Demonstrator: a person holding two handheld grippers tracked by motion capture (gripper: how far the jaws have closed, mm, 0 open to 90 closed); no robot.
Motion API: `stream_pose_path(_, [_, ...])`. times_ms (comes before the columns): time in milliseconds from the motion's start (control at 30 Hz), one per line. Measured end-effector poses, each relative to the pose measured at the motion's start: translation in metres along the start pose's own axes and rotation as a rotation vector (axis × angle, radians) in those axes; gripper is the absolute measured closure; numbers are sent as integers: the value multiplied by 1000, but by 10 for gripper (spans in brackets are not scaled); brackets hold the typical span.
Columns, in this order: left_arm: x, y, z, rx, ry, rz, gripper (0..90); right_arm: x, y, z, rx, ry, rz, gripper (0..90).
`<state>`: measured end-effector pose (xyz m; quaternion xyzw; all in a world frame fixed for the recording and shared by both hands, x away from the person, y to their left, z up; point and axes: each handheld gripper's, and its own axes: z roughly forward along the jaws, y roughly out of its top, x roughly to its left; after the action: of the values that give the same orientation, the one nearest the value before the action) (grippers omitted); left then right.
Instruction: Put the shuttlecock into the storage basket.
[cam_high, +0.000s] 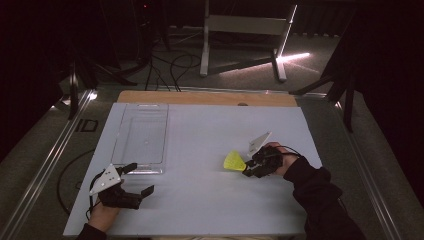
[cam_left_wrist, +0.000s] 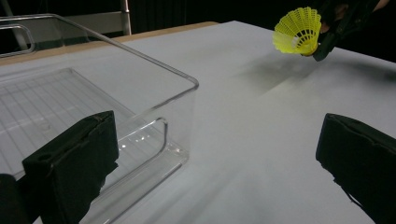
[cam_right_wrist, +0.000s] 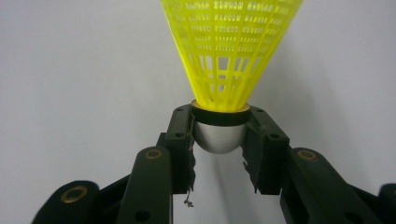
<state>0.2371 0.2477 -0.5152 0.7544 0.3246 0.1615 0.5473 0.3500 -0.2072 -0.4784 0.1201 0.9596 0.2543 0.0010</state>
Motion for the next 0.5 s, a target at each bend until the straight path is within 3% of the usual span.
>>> stream_pose_path(233, [-5, 6, 6, 13, -35, 2, 1, 4, 3, 1, -47, 32, -20, 653])
stream_pose_path(367, [-7, 11, 9, 8, -77, -18, 2, 7, 5, -2, -79, 49, -22, 653])
stream_pose_path(500, [-10, 20, 12, 27, -87, 5, 2, 8, 8, -7, -123, 63, -20, 654])
